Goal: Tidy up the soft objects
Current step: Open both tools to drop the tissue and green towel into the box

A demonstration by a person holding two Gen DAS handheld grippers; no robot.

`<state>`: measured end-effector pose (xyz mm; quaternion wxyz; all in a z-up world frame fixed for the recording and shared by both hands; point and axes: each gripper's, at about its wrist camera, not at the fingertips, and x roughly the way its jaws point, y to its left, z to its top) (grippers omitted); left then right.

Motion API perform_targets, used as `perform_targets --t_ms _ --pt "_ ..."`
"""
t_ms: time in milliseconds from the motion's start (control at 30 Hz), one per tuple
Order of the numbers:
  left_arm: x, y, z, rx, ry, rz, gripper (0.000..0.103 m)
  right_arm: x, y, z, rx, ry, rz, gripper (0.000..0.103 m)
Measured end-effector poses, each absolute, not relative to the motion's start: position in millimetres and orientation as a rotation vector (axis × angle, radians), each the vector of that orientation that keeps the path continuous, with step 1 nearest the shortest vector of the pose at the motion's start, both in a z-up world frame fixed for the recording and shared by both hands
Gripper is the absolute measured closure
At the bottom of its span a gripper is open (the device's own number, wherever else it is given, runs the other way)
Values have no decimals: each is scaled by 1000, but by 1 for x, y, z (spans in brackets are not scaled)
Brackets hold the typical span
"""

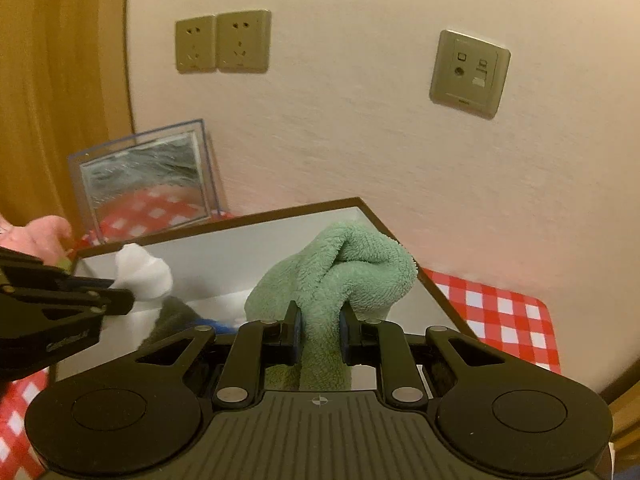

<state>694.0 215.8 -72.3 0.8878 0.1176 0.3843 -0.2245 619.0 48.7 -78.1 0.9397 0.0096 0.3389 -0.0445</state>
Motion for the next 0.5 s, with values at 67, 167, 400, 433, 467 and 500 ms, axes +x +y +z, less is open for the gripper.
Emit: perform_targets --t_ms 67,167,400,433,467,500 --pt "699 216 -75 244 805 -465 82 625 46 -80 18 697 -108 85" --pt "704 216 -79 230 807 -464 48 632 42 -80 23 689 -130 79" --pt "702 216 -80 240 807 -473 47 625 36 -71 64 634 -135 36" --pt "701 216 -80 238 810 -469 47 623 37 -70 68 636 -126 36" --pt "700 217 -80 236 812 -469 47 621 37 -70 69 639 -118 36" --pt "698 218 -79 230 813 -472 47 617 38 -69 68 641 -109 36"
